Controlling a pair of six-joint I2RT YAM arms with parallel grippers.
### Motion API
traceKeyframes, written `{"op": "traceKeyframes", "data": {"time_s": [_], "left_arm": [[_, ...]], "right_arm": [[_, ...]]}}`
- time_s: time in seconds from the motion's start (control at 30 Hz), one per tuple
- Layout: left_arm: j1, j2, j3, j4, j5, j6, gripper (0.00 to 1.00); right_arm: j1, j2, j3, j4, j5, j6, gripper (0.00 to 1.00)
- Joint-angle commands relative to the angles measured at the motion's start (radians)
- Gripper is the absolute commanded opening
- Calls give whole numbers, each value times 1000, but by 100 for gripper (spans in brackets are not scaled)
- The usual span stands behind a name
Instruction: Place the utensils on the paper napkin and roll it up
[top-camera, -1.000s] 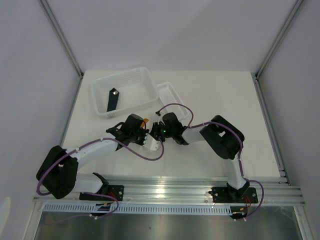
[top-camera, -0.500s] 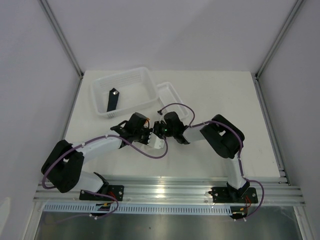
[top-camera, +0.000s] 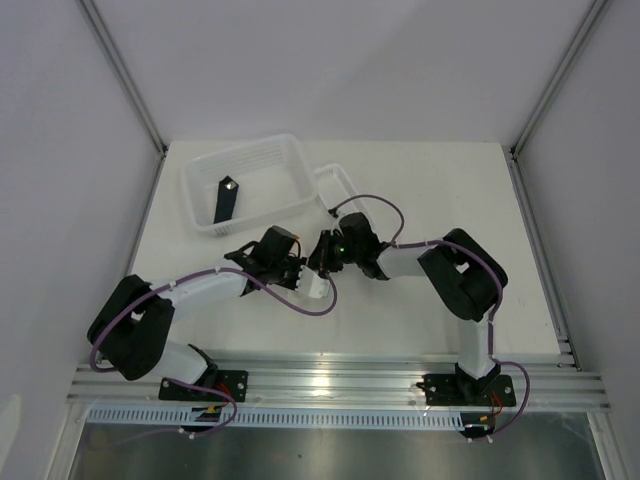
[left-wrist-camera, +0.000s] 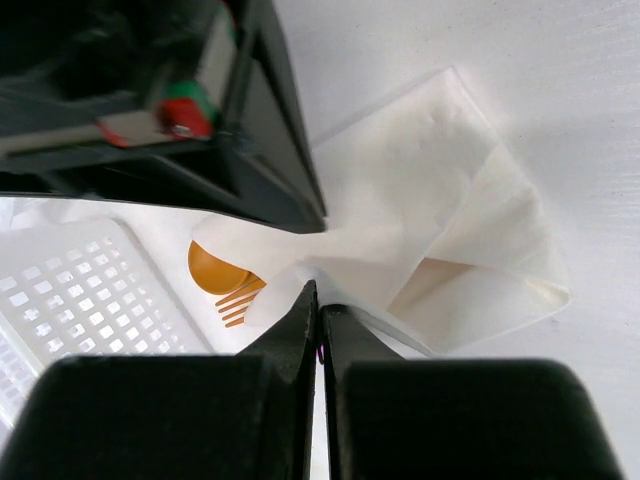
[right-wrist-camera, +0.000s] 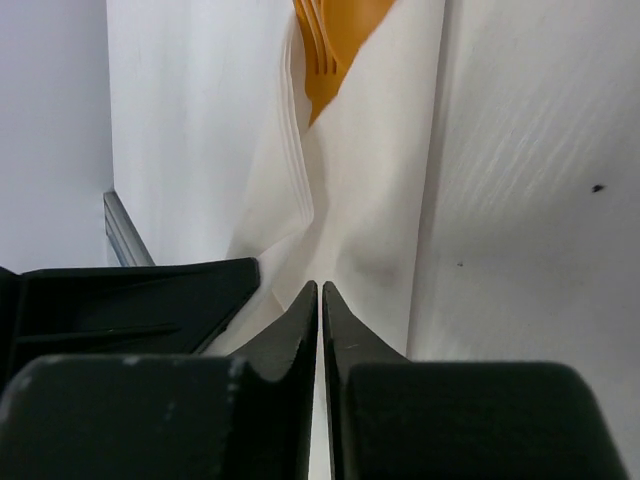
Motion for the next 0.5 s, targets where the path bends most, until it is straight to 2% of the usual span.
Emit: {"op": "traceKeyframes", "data": {"time_s": [0.0, 0.13, 0.33, 0.47], "left_arm": [[-9, 7, 30, 4, 4, -2, 1], [-11, 8, 32, 4, 1, -7, 1], [-9, 25, 52, 24, -6, -45, 1], [-11, 41, 73, 35, 4, -57, 1]], "right_arm": [[-15, -70, -2, -41, 46, -47, 8], [-26, -86, 10, -108, 105, -91, 13], [-34, 2, 65, -122, 102, -127, 27], [-34, 46, 68, -75, 51, -116, 27]]}}
